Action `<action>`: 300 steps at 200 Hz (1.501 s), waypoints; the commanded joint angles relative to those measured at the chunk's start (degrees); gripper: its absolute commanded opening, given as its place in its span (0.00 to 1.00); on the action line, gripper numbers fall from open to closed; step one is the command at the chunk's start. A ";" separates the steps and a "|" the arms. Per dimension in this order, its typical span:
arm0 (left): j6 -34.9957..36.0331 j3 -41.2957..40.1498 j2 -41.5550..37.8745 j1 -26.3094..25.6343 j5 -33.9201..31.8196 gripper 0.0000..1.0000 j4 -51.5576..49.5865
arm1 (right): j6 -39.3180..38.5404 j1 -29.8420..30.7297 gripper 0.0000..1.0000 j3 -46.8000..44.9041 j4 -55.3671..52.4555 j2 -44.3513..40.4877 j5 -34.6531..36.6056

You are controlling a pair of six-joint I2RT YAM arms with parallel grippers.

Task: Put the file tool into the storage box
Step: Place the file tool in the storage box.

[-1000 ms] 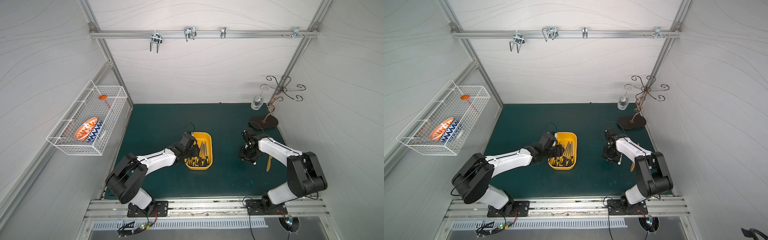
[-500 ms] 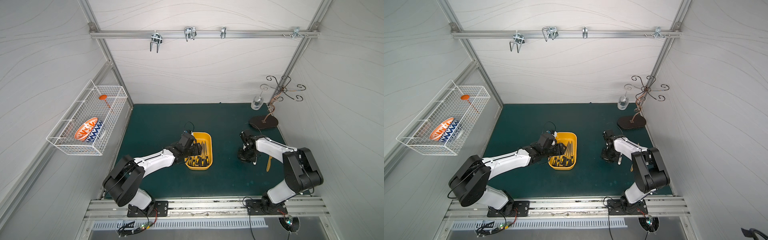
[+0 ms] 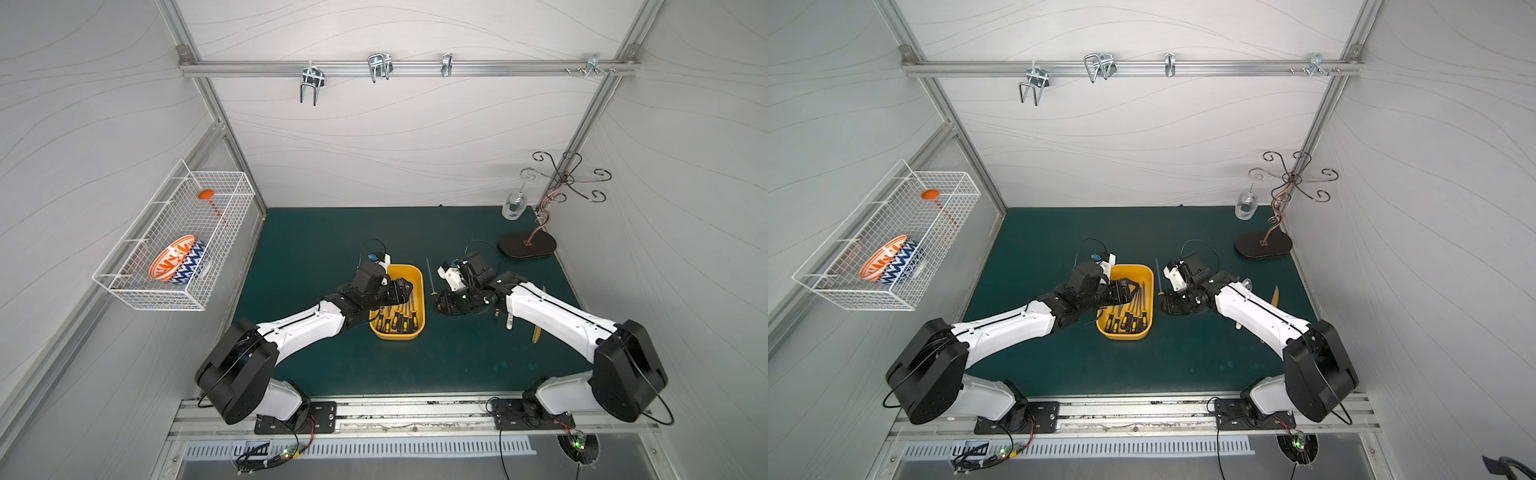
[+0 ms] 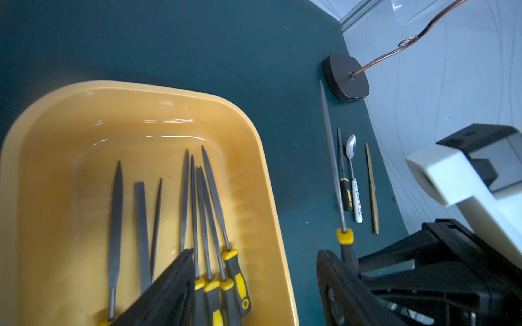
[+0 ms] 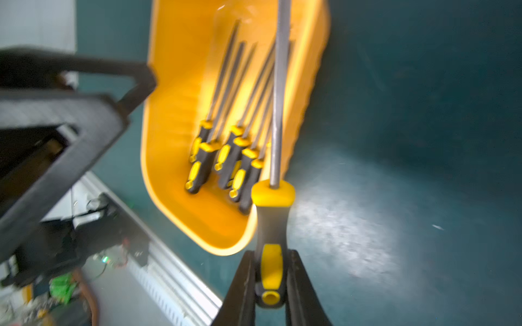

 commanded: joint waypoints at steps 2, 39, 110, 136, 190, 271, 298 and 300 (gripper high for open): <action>-0.59 0.46 -0.98 -0.01 2.28 0.72 5.12 | -4.04 2.63 0.05 2.46 1.01 0.69 -5.76; -1.24 1.04 0.23 0.01 3.52 0.72 7.05 | -5.25 4.54 0.05 3.88 0.34 1.47 -5.68; -2.68 1.69 3.21 0.09 6.88 0.17 10.03 | -5.40 5.20 0.05 3.66 0.38 0.74 -5.06; -3.13 1.45 3.14 0.44 6.98 0.00 9.46 | -5.25 5.23 0.05 3.66 0.47 0.98 -4.46; -1.31 0.64 0.95 1.51 0.13 0.00 2.81 | -3.15 5.24 0.40 3.16 -0.16 -0.30 3.25; 5.96 6.89 8.11 -2.80 -8.40 0.48 -11.95 | 4.30 -1.87 0.43 0.39 -3.15 -0.54 11.80; 6.01 6.82 7.61 -2.93 -8.92 0.53 -11.75 | 8.13 -8.77 0.44 -1.45 -7.89 -0.02 15.96; 5.97 6.80 7.55 -2.95 -8.88 0.53 -11.67 | 8.23 -9.19 0.44 -1.51 -8.35 0.02 16.41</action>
